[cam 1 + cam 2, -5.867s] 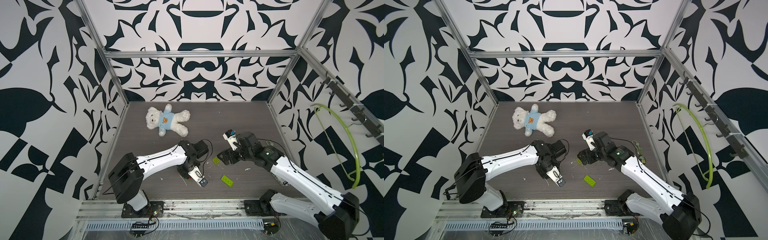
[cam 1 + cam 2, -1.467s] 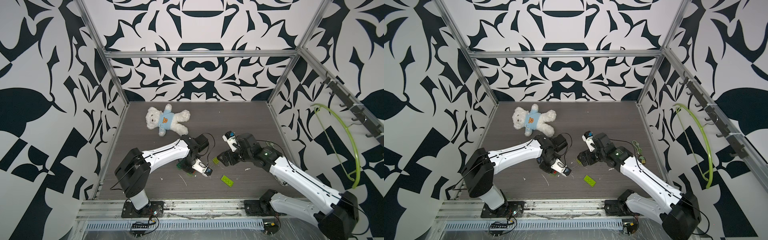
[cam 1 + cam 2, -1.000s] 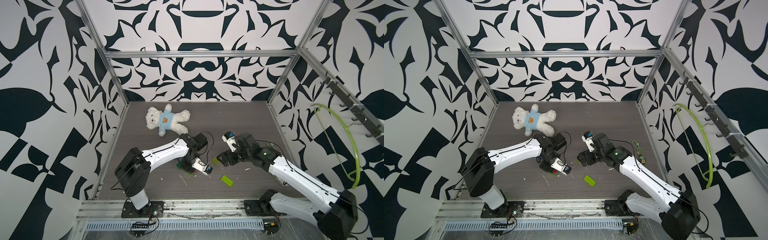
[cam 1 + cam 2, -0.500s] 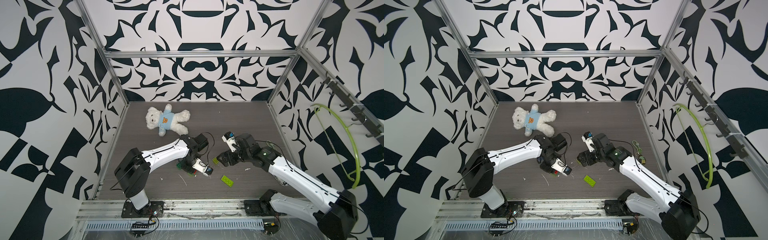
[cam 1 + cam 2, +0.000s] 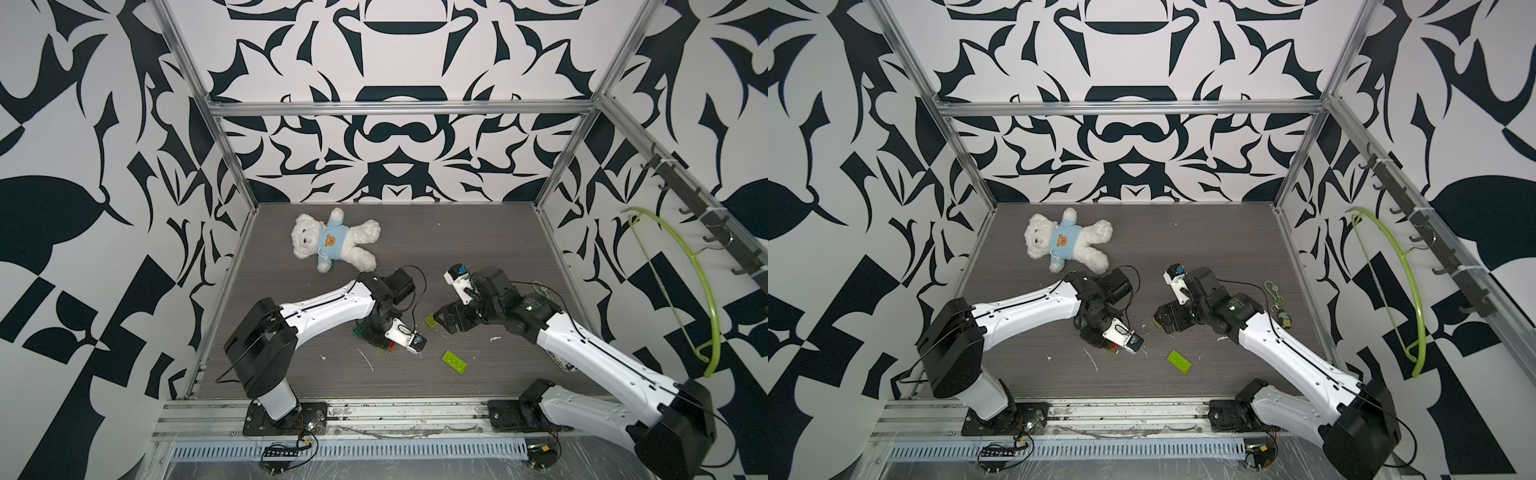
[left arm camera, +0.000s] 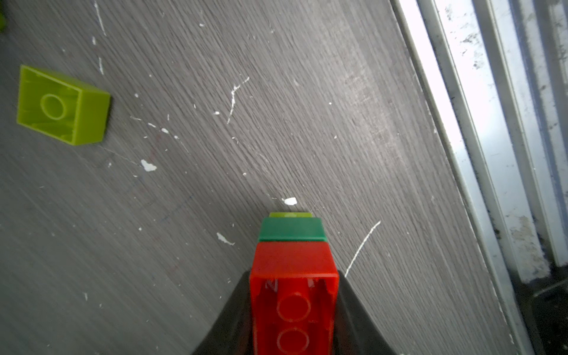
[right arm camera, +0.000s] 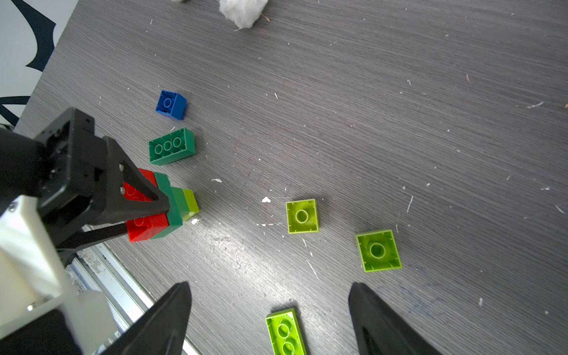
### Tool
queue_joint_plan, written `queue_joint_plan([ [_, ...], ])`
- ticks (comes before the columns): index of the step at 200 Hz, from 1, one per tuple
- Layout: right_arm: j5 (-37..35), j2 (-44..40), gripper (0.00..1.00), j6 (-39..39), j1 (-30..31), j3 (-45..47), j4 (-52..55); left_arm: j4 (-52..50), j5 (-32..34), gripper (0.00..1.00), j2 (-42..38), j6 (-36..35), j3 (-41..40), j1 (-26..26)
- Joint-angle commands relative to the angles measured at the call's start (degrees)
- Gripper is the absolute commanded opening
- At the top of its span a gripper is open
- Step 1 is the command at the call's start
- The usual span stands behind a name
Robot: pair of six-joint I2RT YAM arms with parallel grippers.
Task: Assemble a carrot with lego
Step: Assemble the lego brick with the lego brick.
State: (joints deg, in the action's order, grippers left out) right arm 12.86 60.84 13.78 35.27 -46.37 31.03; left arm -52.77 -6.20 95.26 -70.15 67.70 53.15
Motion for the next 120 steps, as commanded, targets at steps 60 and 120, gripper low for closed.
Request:
queue_joint_plan([
  [60, 0.5, 0.5, 0.86, 0.4, -0.2, -0.2, -1.5, -0.9, 5.6, 0.00, 7.3, -0.4, -6.4, 2.4],
  [120, 0.1, -0.2, 0.86, -0.1, -0.2, -0.1, -1.1, -1.1, 2.9, 0.00, 7.4, 1.1, -3.7, 1.8],
])
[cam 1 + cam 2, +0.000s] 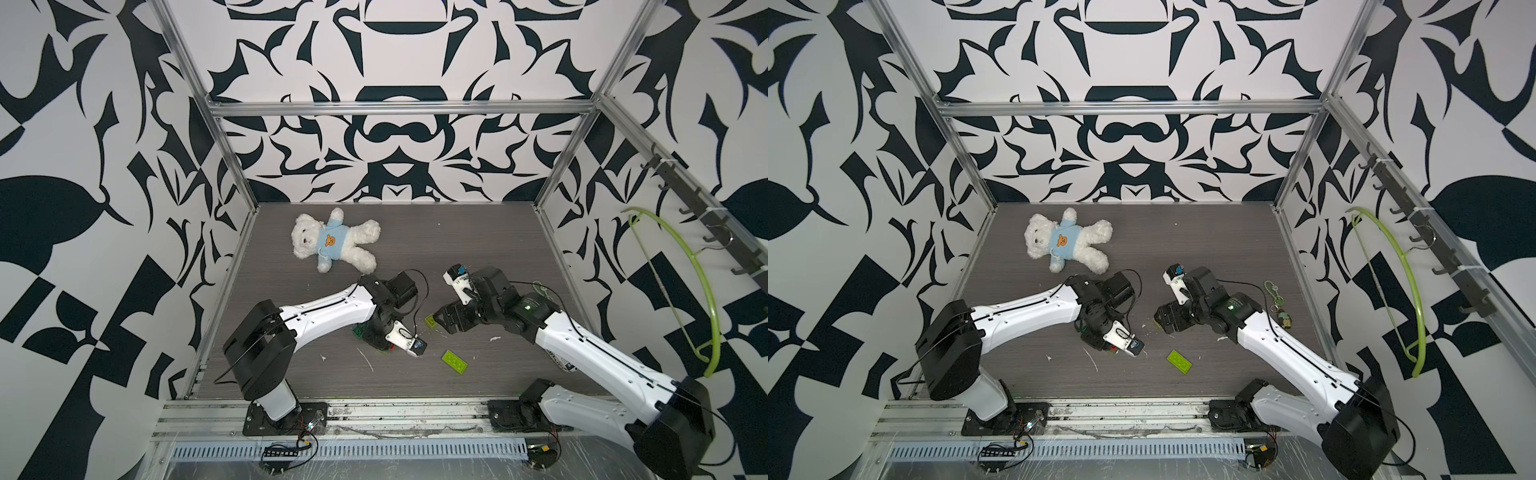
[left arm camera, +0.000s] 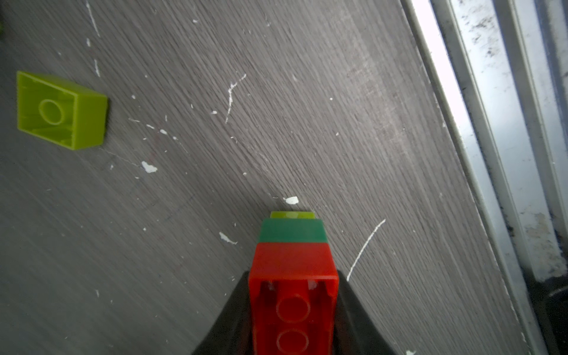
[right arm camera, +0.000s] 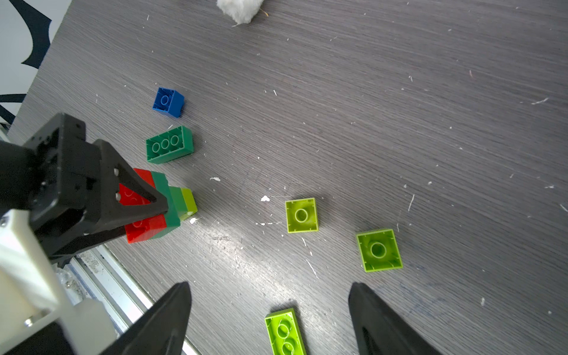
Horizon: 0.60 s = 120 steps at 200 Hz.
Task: Assemble a carrot with lego
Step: Assemble the lego brick with the lego brick.
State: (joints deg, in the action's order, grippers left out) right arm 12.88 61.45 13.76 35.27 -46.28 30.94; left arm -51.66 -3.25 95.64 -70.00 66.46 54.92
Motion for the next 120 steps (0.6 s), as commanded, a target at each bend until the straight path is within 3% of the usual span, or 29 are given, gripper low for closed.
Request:
queue_joint_plan([
  [1, 0.1, -0.8, 0.86, 0.0, -0.2, -0.2, -1.0, -2.4, -0.1, 0.00, 7.0, 1.0, -2.3, 0.0],
  [29, -0.5, -1.4, 0.86, -0.4, -0.2, -1.3, 0.3, -3.8, -0.1, 0.20, 5.0, 0.9, 0.8, -0.7],
  [66, -0.9, -1.5, 0.86, -0.3, -0.2, -1.8, 0.9, -5.0, 0.0, 0.31, 3.2, 0.6, 2.7, -1.0],
  [79, -0.9, -1.5, 0.86, -0.2, -0.2, -2.1, 1.1, -5.3, 0.1, 0.44, 2.9, 0.3, 3.0, -1.0],
  [120, -1.2, -1.7, 0.85, -0.1, -0.2, -2.3, 1.6, -4.8, -1.4, 0.57, 1.8, 0.6, 4.4, -1.0],
])
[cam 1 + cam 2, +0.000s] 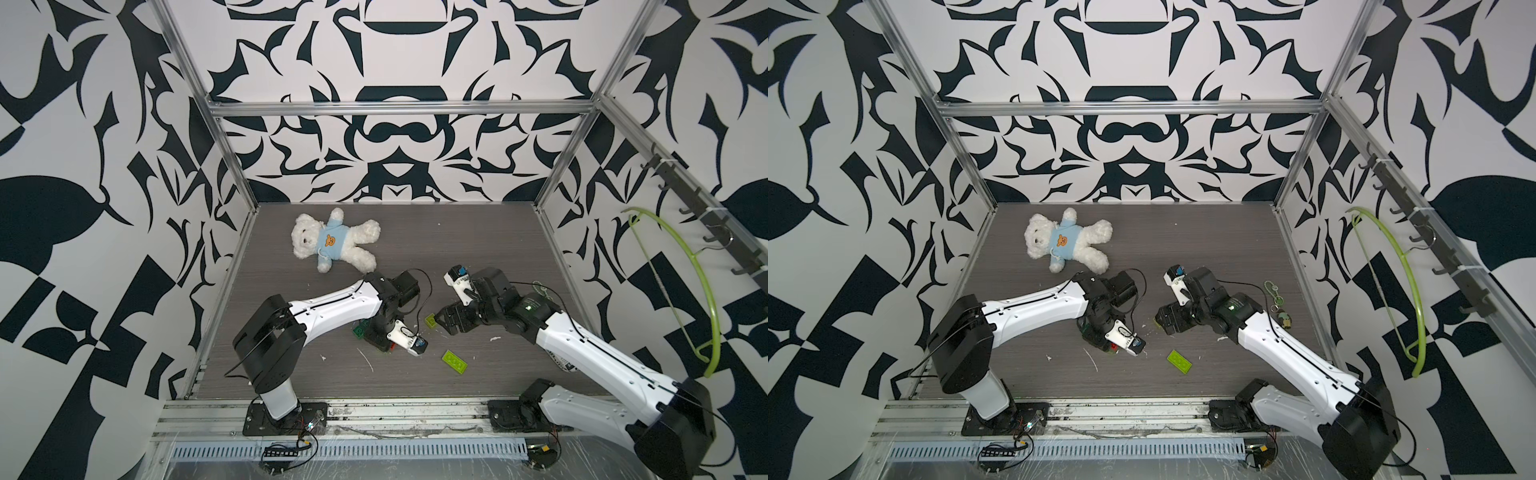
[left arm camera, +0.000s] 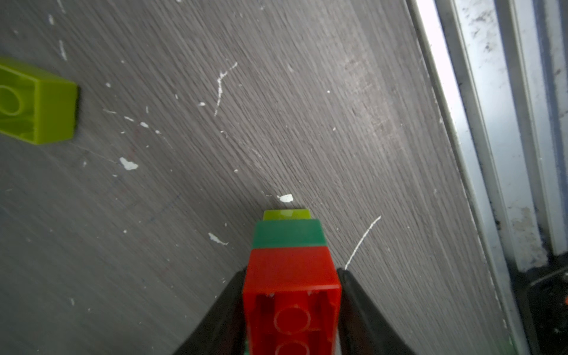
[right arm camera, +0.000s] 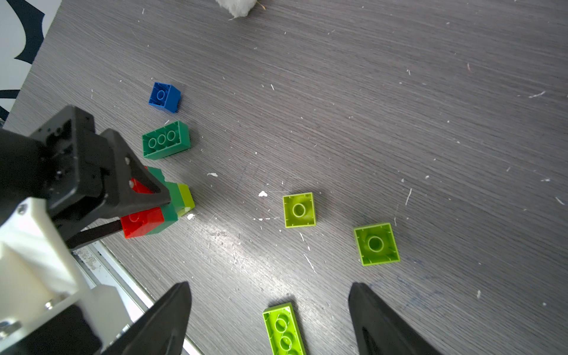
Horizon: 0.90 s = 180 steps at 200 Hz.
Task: Assemble a carrot with lego
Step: Assemble the lego brick with the lego brick, then pick up the lego brick from the center of the board.
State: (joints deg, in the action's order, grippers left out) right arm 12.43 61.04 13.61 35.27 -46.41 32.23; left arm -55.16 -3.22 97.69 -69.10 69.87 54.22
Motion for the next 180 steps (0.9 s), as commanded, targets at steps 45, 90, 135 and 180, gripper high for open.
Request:
queue_joint_plan([
  [45, -1.2, -1.5, 0.85, 0.5, -0.1, -2.5, 1.1, 0.3, -4.2, 0.74, -1.9, 1.3, 2.0, -0.8],
  [90, -9.5, -2.2, 0.83, -0.4, -0.1, -6.0, 8.5, 2.1, -11.7, 0.82, -10.7, 13.4, 4.5, -4.9],
  [135, -12.4, 0.3, 0.78, 5.8, 3.3, -3.0, 12.9, 11.3, -11.4, 0.82, -19.7, 39.6, 0.7, -8.8],
  [180, -10.5, 5.6, 0.78, 7.9, 8.2, -4.1, 4.2, 12.7, -2.9, 0.77, -27.6, 71.2, -5.3, -16.5],
])
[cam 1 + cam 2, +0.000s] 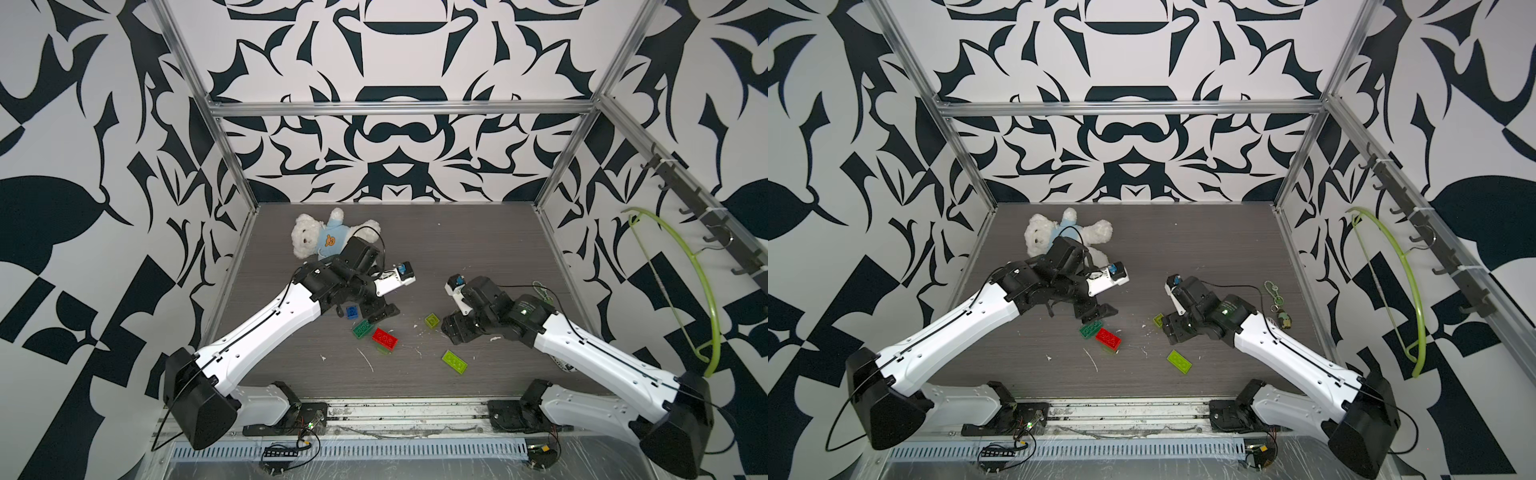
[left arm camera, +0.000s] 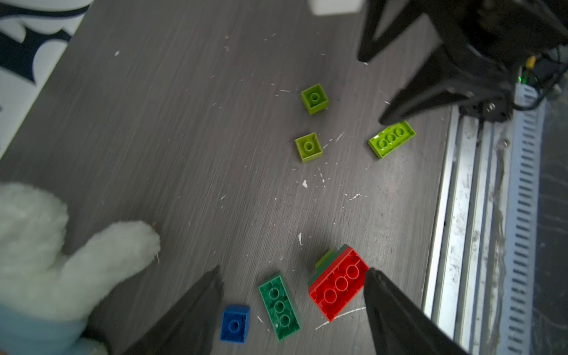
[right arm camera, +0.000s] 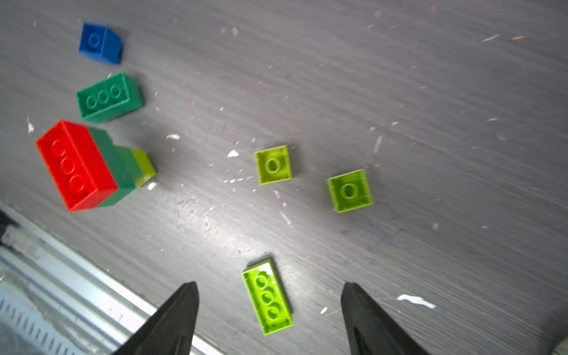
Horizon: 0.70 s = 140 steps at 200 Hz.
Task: Assemble a carrot with lego
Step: Pick up the lego brick from the center of the board.
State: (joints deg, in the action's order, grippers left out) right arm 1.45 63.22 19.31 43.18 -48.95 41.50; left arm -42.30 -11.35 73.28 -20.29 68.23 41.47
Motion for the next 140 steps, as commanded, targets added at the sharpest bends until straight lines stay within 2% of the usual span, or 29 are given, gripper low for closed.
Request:
queue_joint_plan([
  [1, 0.5, 3.6, 0.78, 2.1, 0.3, -1.7, -5.2, -0.3, 5.4, 0.77, -3.3, 23.0, -3.7, -4.0],
  [19, 0.4, 5.3, 0.79, 0.6, 0.3, -3.0, -6.4, -4.2, 8.4, 0.77, -4.0, 30.6, -7.4, -7.3],
  [43, 0.9, 6.5, 0.79, -0.9, 0.3, -4.1, -7.2, -10.5, 12.3, 0.75, -1.3, 34.5, -10.2, -8.0],
  [59, 1.3, 7.1, 0.79, -1.7, 0.2, -4.2, -8.0, -8.8, 9.3, 0.75, 2.1, 34.8, -11.3, -8.0],
  [91, 2.3, 7.6, 0.80, -2.8, 0.2, -4.5, -8.5, -10.5, 10.8, 0.72, 10.1, 35.8, -9.7, -7.7],
  [140, 3.4, 8.9, 0.80, -3.2, 0.2, -4.4, -9.2, -7.8, 8.5, 0.72, 15.4, 35.9, -9.2, -7.2],
])
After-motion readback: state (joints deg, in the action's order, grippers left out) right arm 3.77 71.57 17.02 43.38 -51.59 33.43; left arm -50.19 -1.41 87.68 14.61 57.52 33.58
